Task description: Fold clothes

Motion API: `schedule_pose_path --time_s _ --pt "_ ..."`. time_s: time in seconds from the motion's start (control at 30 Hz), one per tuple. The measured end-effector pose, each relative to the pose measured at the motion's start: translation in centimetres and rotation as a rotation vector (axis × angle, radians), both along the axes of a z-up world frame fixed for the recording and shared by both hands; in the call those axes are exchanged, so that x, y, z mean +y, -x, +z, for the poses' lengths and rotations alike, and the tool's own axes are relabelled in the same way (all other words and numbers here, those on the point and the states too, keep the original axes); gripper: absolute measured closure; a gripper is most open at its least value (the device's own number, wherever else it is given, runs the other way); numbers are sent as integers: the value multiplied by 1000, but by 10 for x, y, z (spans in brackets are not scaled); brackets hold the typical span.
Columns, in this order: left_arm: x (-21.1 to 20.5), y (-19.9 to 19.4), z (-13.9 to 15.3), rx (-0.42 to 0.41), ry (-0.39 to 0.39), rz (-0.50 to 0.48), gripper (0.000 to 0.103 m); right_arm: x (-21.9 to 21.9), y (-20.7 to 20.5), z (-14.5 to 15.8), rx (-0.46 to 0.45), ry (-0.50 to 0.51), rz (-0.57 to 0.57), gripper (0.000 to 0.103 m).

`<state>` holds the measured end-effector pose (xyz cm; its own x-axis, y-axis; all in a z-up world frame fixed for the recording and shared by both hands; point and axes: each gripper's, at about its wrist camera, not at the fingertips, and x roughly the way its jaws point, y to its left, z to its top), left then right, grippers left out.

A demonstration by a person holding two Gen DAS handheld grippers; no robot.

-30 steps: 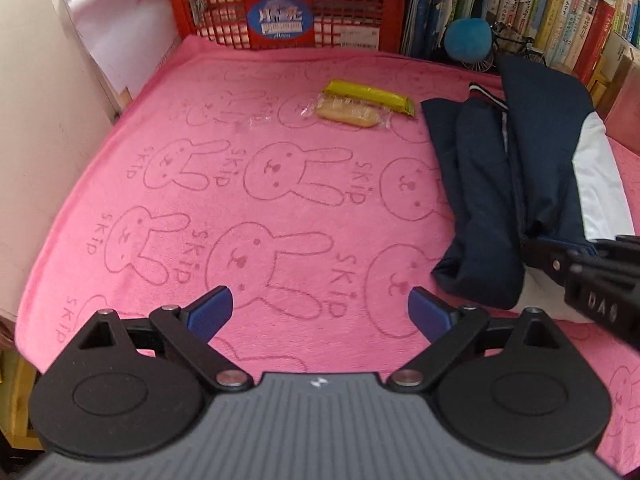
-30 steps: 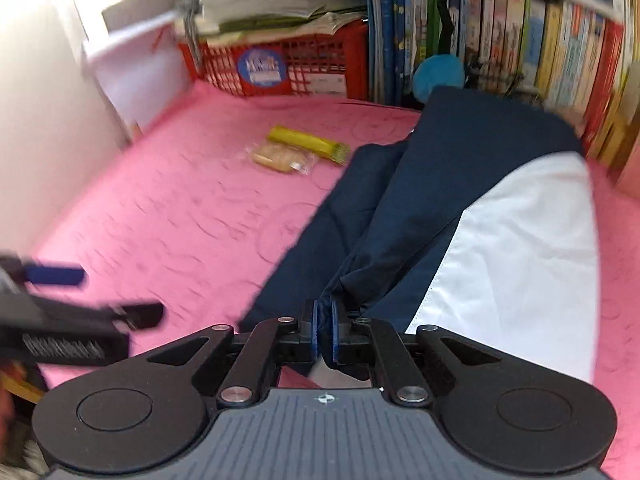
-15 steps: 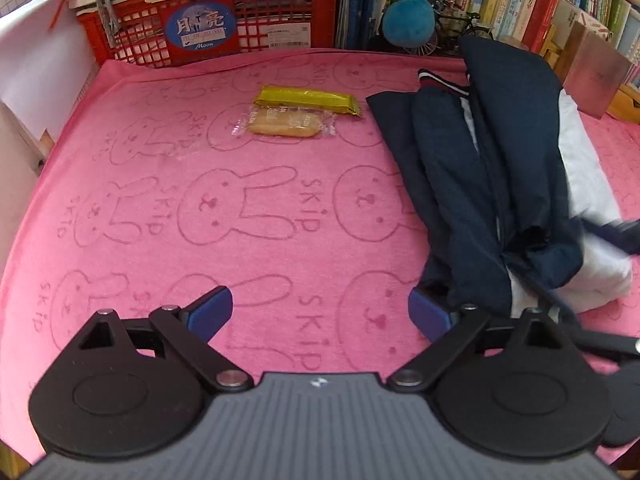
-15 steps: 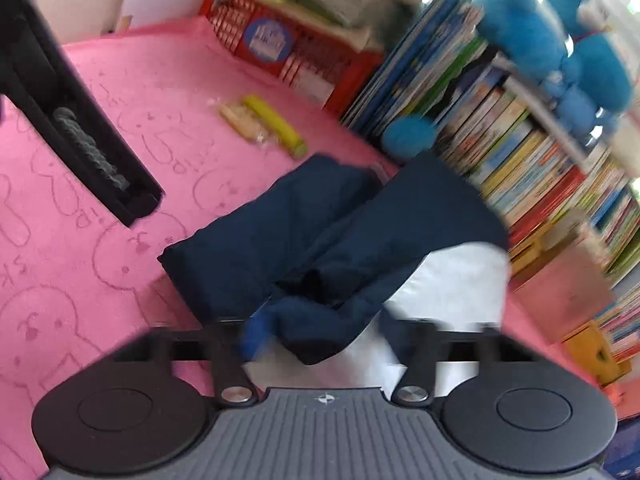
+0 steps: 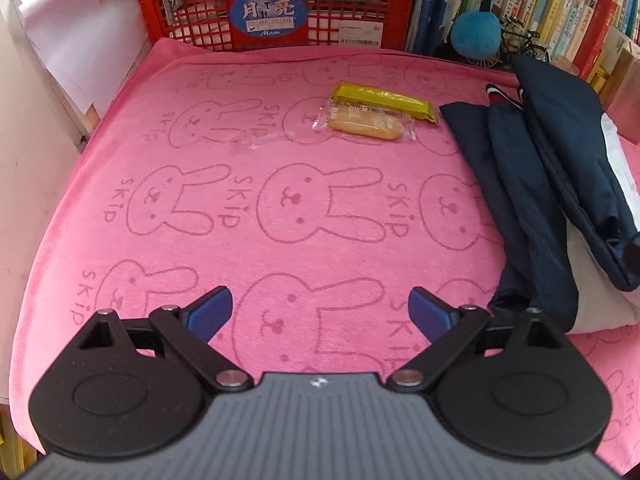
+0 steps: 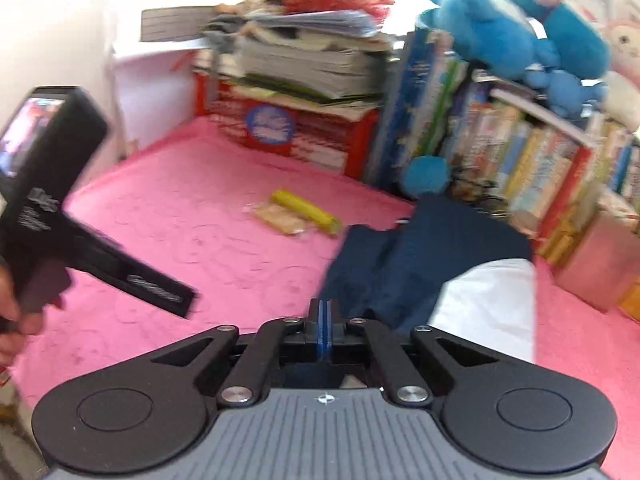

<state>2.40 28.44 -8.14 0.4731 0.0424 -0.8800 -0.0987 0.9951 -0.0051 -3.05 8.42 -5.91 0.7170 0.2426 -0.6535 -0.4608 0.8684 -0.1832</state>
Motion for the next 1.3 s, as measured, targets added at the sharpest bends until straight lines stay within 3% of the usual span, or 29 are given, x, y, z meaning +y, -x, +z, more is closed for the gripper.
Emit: schedule_pose_path --time_s 0.07,0.13,0.17,0.3,0.37,0.4,0.5,0.6,0.67,0.8,0.97,1.07,1.13,1.2,1.3 --pt "1 2 -1 3 5 1 6 -4 0 1 -52 52 -31 79" --pt "-1 3 -5 13 12 -3 6 -6 -7 -5 -72 83 -68 33" --pt "-2 4 -6 18 14 -6 6 -7 -11 -7 -81 98 -87 32" --pt "-7 6 -10 30 20 -23 6 0 -54 -32 46 71 -139 31" --pt "-9 8 -9 32 24 -33 6 5 -73 -53 118 103 -184 81" --pt "-8 9 -8 29 24 -32 6 2 -82 -59 148 96 -242 92" --pt "-3 14 -5 14 24 -18 6 -8 -76 -39 125 5 -280 94" --pt "4 16 -5 14 28 14 6 -2 -51 -6 56 -41 -219 94" --pt "8 16 -5 14 28 29 6 6 -40 0 76 -68 -167 94" --pt "10 14 -2 -2 17 32 6 20 -35 -33 171 -28 -115 94" --pt "5 5 8 -42 30 9 6 32 -39 -69 184 39 12 89" --pt "-6 -9 19 -92 52 -41 6 24 -41 -77 208 -5 73 72" --pt "-21 -22 28 -139 71 -102 6 20 -35 -71 233 -68 117 46" --pt "-39 -34 32 -160 74 -168 5 18 -28 -66 248 -88 147 40" --pt "-68 -44 25 -157 35 -260 5 7 -20 -56 272 -120 178 40"
